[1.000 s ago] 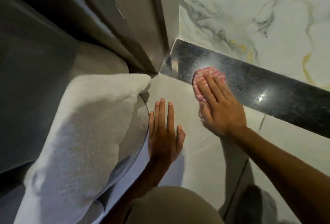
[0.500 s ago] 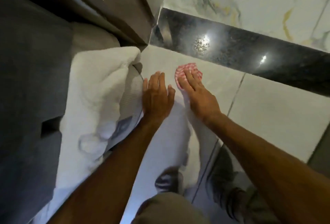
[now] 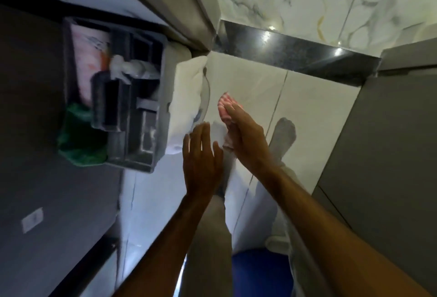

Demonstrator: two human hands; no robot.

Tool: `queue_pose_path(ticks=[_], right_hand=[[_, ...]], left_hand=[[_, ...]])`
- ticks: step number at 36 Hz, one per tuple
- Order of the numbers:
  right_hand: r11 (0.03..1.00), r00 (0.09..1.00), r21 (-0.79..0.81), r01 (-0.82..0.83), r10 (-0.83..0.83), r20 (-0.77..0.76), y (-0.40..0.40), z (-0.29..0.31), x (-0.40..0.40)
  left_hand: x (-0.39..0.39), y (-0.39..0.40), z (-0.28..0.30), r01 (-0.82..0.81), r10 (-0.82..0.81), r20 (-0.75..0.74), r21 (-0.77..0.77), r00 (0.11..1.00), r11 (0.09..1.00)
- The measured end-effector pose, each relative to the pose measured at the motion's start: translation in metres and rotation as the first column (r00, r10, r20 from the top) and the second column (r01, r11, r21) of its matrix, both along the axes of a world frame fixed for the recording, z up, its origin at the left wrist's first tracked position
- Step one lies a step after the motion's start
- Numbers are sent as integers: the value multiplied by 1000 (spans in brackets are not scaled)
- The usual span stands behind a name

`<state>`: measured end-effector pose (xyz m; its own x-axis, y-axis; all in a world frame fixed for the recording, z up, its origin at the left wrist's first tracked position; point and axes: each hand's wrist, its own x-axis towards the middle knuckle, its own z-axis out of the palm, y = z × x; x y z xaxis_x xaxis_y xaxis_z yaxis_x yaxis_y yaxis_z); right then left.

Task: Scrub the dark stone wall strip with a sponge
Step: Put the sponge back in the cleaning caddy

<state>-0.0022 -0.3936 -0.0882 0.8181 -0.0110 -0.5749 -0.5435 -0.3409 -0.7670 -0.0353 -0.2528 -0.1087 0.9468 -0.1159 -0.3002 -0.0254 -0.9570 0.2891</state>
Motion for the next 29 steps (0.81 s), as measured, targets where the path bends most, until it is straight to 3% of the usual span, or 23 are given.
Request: queue_pose_path(ticks=[2,4,8,11,13,16,20,23,25,29], right_hand=[[984,991,150,100,-85,-98,15,33,4],[966,993,243,85,-62,-98,34,61,11],[976,990,178,-127,114,78,97,92,23],[969,984,174,-176,169,59,139,90,34],[977,981,92,-193,193,2,182,77,41],[978,977,-57,-199,193,-92,242,42,49],[990,973,-136,-38,5,-232,291,-11,49],[959,985,-283,36,-81,-150,307,-43,42],[939,993,-343,4,-46,-112,314,-59,37],[966,990,-259,-17,-21,-141,326,-87,31]], left_hand=[[4,19,26,-61,62,41,-27,997,998],[15,41,47,-107,115,114,-69,987,992],[55,103,66,-195,220,225,-130,949,972],[90,141,67,-187,221,323,-135,920,973],[107,172,62,-151,165,394,-69,904,986],[125,208,46,-52,-26,476,150,879,987],[146,228,9,182,-255,198,325,946,928],[149,234,-23,294,-351,125,331,928,897],[145,234,-38,276,-362,188,368,913,888],[140,233,-53,175,-340,345,430,875,886]])
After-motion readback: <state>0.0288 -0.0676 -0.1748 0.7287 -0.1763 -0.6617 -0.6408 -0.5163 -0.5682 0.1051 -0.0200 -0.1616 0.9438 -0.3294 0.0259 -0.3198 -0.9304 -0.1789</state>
